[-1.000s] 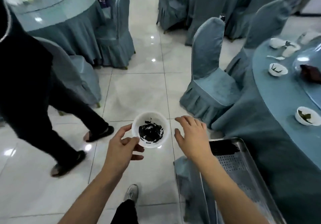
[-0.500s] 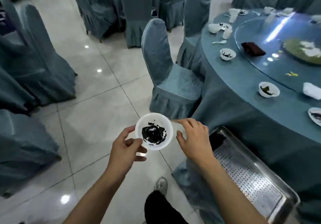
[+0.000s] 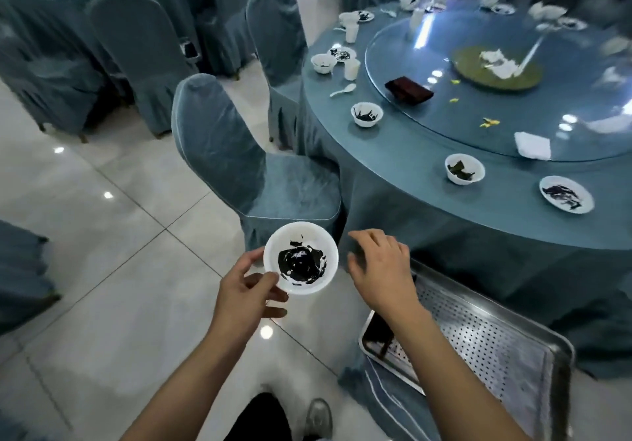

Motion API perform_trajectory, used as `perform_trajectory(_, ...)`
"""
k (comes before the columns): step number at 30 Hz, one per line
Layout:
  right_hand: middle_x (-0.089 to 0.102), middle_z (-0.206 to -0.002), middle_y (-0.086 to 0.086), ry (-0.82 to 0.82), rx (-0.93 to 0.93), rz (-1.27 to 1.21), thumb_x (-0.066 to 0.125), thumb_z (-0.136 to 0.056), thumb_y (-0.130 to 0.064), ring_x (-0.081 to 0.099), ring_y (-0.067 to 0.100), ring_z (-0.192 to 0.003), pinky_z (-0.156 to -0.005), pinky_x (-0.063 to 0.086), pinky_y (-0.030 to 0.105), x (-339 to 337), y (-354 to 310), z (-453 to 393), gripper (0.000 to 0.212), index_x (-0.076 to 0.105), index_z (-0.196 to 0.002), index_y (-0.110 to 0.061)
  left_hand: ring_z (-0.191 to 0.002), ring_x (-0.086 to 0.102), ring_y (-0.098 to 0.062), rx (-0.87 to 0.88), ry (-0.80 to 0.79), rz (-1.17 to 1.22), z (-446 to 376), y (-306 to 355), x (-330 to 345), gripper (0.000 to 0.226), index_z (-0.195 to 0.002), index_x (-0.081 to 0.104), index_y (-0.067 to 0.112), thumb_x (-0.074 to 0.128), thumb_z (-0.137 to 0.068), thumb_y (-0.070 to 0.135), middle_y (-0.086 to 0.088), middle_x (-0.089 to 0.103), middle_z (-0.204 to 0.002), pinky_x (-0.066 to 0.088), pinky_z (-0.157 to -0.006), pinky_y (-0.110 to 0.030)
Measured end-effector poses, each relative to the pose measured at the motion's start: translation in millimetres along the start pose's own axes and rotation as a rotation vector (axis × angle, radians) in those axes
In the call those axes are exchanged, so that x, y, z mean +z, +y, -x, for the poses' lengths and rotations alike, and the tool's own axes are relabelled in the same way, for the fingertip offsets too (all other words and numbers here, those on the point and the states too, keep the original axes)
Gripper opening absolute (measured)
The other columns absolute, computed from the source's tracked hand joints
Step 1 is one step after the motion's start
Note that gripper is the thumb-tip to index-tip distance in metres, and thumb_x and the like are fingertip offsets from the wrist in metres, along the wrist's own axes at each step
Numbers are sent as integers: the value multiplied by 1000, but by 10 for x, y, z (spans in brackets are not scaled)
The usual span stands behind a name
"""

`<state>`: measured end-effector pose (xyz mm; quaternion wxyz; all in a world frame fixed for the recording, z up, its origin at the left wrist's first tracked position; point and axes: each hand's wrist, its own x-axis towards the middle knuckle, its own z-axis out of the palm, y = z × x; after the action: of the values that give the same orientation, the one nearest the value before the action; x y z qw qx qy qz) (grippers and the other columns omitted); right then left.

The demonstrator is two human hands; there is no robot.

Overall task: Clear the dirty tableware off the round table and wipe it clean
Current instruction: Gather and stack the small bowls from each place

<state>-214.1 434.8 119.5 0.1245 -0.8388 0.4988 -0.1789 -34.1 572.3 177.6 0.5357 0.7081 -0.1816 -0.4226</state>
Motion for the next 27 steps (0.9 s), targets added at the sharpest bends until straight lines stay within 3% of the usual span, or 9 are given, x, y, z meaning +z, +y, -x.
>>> perform_trajectory(11,58,-126,-6,2,316,26,58,-93,-35,53,19,-115,-101,35,40,301,415,-1171,35,58,-128,-30,-65,68,-28,1,-248,-114,-1713,556,541,37,-110,66,31,59,-95,-2,-20,70,-86,58,-52,-38)
perform_trajectory(16,57,-128,-6,13,465,35,57,-95,-35,53,20,-116,-103,33,40,415,466,-1659,35,58,-130,-30,-60,68,-24,-40,-391,-176,-2472,805,797,37,-111,66,31,59,-95,-2,-13,71,-75,59,-53,-38)
perform_trajectory(27,59,-128,-3,2,720,73,55,-95,-36,54,21,-119,-105,34,42,424,1152,-2239,35,58,-129,-29,-63,65,-21,-128,-636,-267,-3602,916,1651,35,-123,62,26,60,-98,2,-19,68,-85,57,-51,-35)
